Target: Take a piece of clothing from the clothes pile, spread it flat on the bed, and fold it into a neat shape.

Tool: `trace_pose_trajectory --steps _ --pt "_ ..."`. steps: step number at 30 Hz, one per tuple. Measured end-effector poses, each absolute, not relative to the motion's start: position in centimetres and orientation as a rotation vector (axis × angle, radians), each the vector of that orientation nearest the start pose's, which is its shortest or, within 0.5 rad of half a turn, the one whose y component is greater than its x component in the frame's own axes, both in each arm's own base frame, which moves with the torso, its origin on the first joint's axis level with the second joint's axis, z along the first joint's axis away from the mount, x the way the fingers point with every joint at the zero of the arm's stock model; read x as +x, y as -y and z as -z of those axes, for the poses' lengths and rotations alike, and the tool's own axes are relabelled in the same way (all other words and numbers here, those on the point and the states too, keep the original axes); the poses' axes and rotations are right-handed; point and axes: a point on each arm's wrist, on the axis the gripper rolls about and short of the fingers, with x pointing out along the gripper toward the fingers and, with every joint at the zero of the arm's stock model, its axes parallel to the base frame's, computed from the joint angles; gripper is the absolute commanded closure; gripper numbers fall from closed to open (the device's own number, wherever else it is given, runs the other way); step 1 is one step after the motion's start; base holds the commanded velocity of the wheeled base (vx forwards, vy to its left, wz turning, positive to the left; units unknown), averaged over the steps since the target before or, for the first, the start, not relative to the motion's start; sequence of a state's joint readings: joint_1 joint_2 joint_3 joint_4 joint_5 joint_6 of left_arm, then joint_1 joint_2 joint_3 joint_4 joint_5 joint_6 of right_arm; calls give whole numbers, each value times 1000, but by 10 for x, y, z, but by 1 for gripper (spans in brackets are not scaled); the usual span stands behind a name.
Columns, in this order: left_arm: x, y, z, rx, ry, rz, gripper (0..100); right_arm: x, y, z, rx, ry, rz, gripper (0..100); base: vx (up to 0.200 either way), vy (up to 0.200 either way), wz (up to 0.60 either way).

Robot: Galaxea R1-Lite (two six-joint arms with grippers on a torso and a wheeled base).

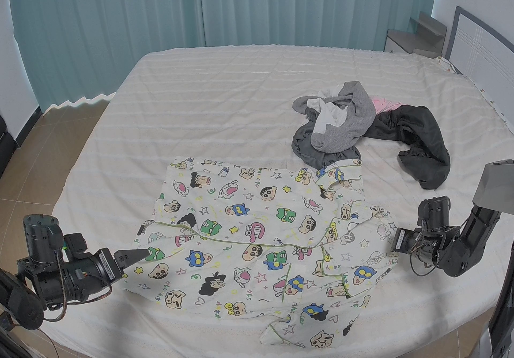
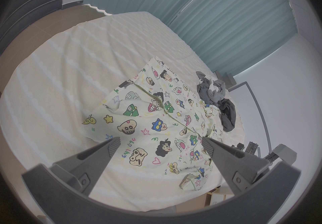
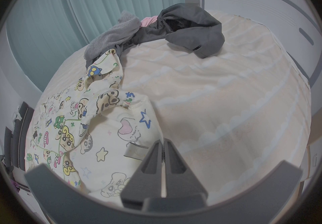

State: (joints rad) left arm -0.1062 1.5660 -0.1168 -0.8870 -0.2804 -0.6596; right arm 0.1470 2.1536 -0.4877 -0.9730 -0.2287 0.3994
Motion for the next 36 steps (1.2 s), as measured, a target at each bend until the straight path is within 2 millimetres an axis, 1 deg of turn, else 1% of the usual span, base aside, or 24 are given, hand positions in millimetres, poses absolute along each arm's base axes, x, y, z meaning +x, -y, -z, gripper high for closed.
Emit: trace_pose_trajectory --steps 2,3,8,12,16,19,23,26,30,36 --pt "180 26 -79 -680 -680 174 0 299 -38 -4 250 -653 220 100 0 0 0" --pt "181 26 -78 -678 -687 173 0 299 -37 -4 249 -653 223 0 0 0 0" --pt "185 26 -70 -676 -725 158 0 299 -33 -3 241 -655 236 0 0 0 0" --pt "193 27 -64 -676 -751 147 0 300 -32 -3 238 -653 237 0 0 0 0" --pt "213 28 -62 -672 -737 124 0 301 -31 -5 244 -628 233 0 0 0 0" --pt "233 28 -60 -670 -718 106 0 303 -32 -10 254 -571 221 0 0 0 0" --pt "255 29 -53 -668 -717 88 0 302 -34 -17 256 -484 194 0 0 0 0" --pt "268 28 -45 -657 -723 78 0 298 -37 -17 243 -467 179 0 0 0 0" --pt "280 22 -34 -635 -735 55 0 293 -40 -17 230 -473 171 0 0 0 0" --pt "287 11 -25 -645 -744 15 0 292 -41 -18 228 -474 166 0 0 0 0"
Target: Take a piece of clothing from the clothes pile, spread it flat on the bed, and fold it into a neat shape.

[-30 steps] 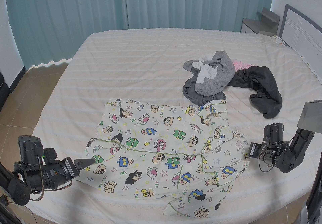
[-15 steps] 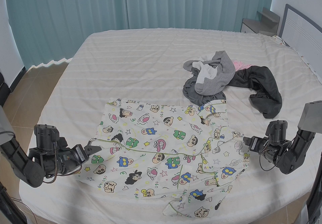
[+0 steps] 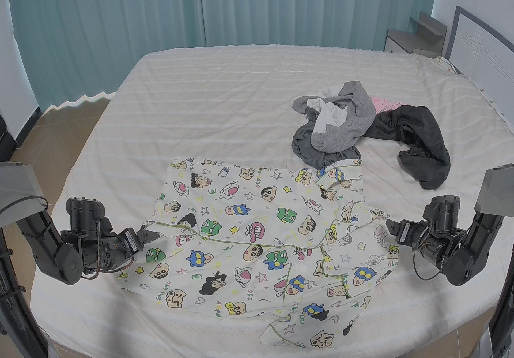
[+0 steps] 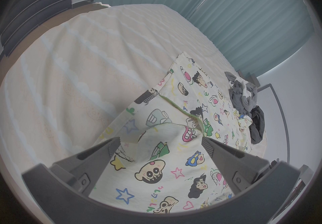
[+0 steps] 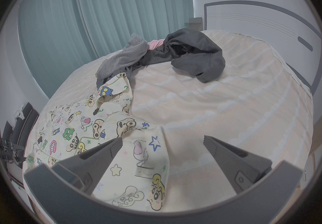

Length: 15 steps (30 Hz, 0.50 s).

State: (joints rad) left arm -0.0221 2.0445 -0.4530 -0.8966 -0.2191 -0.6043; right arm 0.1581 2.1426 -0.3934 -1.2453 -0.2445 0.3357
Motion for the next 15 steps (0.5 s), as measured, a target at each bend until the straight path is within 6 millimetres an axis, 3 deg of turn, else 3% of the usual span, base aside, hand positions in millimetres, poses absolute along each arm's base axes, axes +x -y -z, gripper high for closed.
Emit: trace_pose_trajectory --steps 13,14,15 --pt "296 13 -11 -652 -775 16 0 292 -43 -17 227 -475 160 0 0 0 0" --pt "297 14 -10 -651 -777 16 100 292 -43 -17 227 -475 158 0 0 0 0" --pt "299 14 -9 -652 -778 17 100 292 -44 -17 227 -475 156 0 0 0 0"
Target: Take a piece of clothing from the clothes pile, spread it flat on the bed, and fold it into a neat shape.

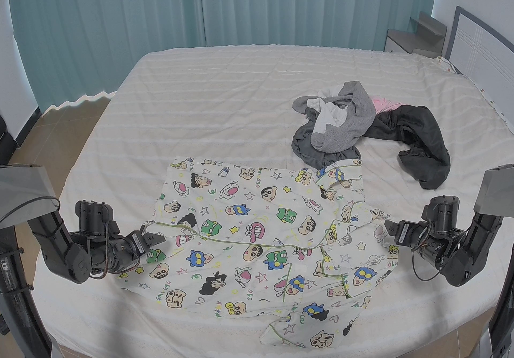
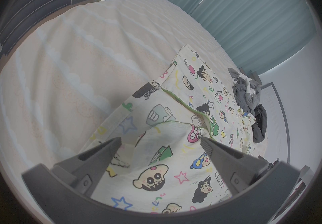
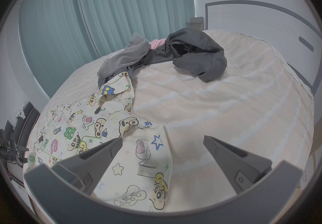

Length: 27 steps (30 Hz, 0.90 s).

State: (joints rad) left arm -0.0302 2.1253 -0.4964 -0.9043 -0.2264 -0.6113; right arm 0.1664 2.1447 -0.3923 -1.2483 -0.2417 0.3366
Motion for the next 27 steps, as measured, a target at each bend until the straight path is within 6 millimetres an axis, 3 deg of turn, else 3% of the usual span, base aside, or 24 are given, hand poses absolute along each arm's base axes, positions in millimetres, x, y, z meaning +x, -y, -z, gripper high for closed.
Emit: trace_pose_trajectory --steps 10,27 --pt "310 13 -2 -635 -764 -18 100 290 -45 -16 225 -482 150 0 0 0 0" --pt "330 9 -14 -619 -571 -17 100 290 -45 -16 225 -481 149 0 0 0 0"
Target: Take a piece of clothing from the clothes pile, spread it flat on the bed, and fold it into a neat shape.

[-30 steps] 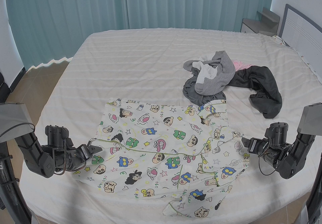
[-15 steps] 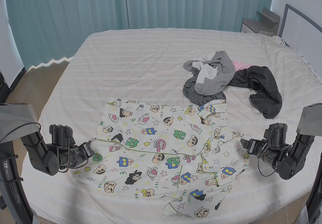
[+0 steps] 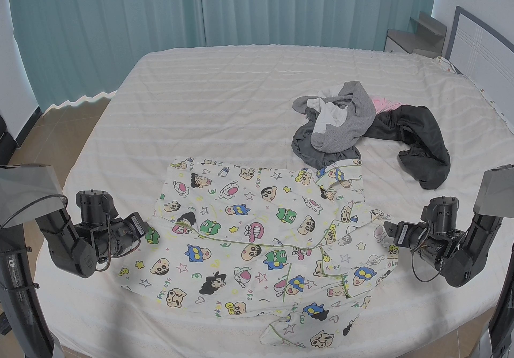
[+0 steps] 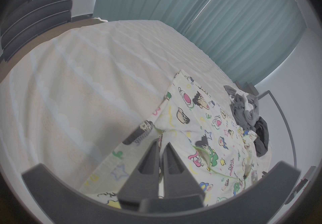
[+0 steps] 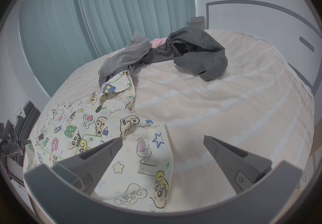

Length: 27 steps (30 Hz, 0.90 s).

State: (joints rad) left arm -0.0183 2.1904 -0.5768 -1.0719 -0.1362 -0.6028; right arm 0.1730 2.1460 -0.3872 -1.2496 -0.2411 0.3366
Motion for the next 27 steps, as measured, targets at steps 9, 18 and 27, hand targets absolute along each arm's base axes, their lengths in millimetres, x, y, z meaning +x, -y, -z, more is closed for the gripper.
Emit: trace_pose_trajectory --steps 9,18,27 --pt "346 -4 -4 -617 -537 -89 0 291 -45 -17 226 -477 150 0 0 0 0" --pt "334 -6 -2 -619 -572 -102 0 290 -45 -17 227 -475 152 0 0 0 0" --pt "281 -4 -19 -639 -644 -76 0 290 -47 -19 227 -471 144 0 0 0 0"
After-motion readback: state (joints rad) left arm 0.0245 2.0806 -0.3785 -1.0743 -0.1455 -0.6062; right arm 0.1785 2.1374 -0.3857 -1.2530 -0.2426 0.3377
